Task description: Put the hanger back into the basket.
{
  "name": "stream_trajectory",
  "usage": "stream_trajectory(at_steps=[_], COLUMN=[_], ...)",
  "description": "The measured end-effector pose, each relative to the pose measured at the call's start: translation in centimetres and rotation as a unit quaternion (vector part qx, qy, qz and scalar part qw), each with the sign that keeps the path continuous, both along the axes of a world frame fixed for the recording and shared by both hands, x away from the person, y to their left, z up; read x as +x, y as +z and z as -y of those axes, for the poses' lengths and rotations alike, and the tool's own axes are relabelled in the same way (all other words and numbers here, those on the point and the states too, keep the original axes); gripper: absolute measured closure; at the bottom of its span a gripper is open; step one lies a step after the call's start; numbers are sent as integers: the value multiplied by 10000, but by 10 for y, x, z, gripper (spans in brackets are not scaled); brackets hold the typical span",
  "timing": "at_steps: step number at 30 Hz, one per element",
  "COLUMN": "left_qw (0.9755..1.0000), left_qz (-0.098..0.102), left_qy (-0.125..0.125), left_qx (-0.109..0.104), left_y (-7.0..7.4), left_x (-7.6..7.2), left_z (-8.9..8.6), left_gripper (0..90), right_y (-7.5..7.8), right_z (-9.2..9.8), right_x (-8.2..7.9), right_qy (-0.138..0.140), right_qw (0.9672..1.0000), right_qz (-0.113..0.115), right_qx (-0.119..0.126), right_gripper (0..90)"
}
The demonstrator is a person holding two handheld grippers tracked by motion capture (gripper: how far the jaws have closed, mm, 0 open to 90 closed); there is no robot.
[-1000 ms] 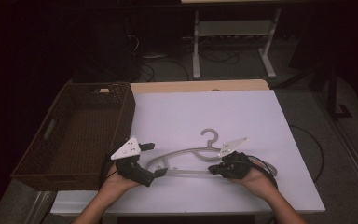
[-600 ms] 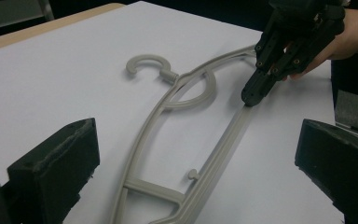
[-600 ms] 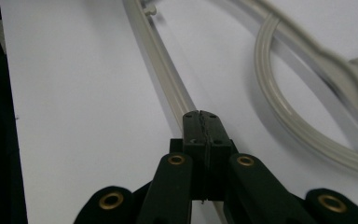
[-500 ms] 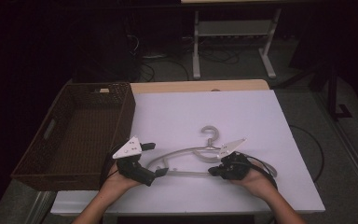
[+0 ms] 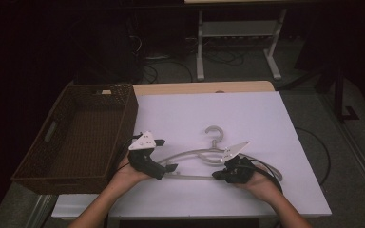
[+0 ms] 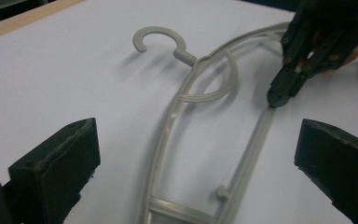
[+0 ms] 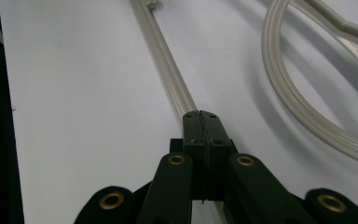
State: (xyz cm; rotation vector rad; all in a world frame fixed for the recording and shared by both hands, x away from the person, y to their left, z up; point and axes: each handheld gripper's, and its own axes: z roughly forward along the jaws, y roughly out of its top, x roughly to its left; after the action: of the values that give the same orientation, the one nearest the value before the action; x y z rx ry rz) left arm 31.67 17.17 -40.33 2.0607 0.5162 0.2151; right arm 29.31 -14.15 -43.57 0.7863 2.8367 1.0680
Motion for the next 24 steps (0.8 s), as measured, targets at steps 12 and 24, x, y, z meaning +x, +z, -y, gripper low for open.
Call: stream_trajectory(at_steps=[12, 24], left_qw=[9974, 9920], left_qz=[-176, -335], left_qy=[-411, -702], left_qx=[557, 996], left_y=[-13, -31], left_x=[38, 56], left_z=[37, 63], left_gripper=[138, 267], right_y=[-1, -1], right_z=[1, 1], right_x=[1, 1], right_qy=[41, 15], right_qw=[10000, 10000], right_qz=[40, -3], right_qx=[-15, 3], right_gripper=[896, 896])
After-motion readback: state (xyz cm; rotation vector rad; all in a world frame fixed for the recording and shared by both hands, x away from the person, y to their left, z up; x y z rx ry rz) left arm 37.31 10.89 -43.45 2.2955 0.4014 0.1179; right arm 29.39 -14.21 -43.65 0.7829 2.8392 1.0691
